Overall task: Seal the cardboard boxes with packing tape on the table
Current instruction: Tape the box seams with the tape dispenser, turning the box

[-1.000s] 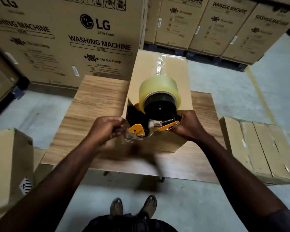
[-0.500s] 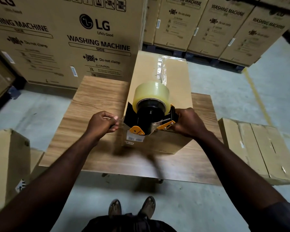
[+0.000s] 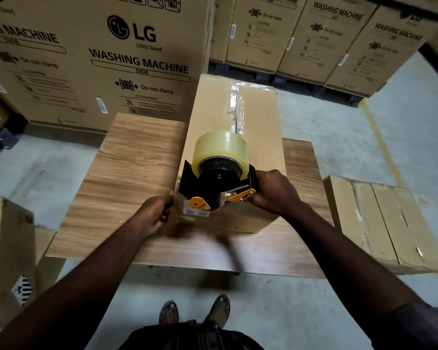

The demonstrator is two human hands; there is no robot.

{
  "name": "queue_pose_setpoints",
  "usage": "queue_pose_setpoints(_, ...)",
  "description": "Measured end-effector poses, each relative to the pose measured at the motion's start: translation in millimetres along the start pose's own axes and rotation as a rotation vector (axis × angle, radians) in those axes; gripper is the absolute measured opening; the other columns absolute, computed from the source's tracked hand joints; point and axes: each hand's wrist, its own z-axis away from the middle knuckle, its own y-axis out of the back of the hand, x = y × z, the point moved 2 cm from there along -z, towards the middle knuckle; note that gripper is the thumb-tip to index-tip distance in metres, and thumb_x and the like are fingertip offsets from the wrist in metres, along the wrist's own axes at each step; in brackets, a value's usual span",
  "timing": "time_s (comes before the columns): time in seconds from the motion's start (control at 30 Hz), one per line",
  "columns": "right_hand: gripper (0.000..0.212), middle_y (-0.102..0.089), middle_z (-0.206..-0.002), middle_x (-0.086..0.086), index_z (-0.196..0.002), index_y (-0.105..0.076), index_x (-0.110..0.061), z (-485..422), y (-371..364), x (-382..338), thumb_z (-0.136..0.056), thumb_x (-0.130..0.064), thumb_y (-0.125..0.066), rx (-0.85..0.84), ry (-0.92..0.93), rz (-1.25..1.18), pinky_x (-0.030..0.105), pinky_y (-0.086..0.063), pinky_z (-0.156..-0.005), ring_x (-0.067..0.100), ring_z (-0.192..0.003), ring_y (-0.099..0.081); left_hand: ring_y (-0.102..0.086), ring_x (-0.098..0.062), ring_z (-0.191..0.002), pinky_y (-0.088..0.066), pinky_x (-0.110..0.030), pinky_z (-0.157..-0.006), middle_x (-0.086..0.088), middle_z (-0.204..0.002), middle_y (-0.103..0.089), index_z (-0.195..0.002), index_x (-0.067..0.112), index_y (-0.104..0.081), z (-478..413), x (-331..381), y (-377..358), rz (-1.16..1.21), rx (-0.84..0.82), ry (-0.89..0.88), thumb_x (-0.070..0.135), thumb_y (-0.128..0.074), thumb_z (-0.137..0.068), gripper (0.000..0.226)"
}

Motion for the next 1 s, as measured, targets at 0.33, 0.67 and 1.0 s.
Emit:
queue_pose_setpoints(0.33,0.026,-0.073,-0.082,-0.004,-0.087,-0.066,-0.031,1,2,2,-0.074,-0.051,-0.076,-0.041,-0.060,-0.143,0.032,-0.046,-0.058,0.024,-0.078,-0.067,-0.050,-0.011,-0.061,-0.045,-0.018,-0.050,0.000,-0.071,-0.060,-0.106,0.011,-0.064,1,2,4,0.051,0.100,-0.245,0.011,-0.060,-0.099,0.008)
queue_pose_setpoints(0.67,0.024,-0.069,-0.080,-0.004,-0.071,-0.059,-0.036,-3,13,-3,-0.080,-0.047,-0.078,-0.238,-0.082,-0.253,0.031,-0.043,-0.063,0.021,-0.079,-0.063,-0.061,0.005,-0.074,-0.051,-0.022,-0.075,0.006,-0.087,-0.066,-0.084,0.024,-0.063,26,30,-13,-0.217,0.136,-0.689,-0.001,-0.069,-0.089,0.026)
queue_pose_setpoints(1.0,0.020,-0.057,-0.051,-0.016,-0.056,-0.062,-0.042,42,31,66,-0.071,-0.054,-0.059,-0.187,-0.100,-0.222,0.027,-0.036,-0.053,0.007,-0.053,-0.053,-0.064,0.000,-0.080,-0.054,-0.029,-0.080,0.004,-0.091,-0.068,-0.089,0.016,-0.067,36,32,-15,-0.438,0.258,-0.866,0.006,-0.075,-0.085,0.013)
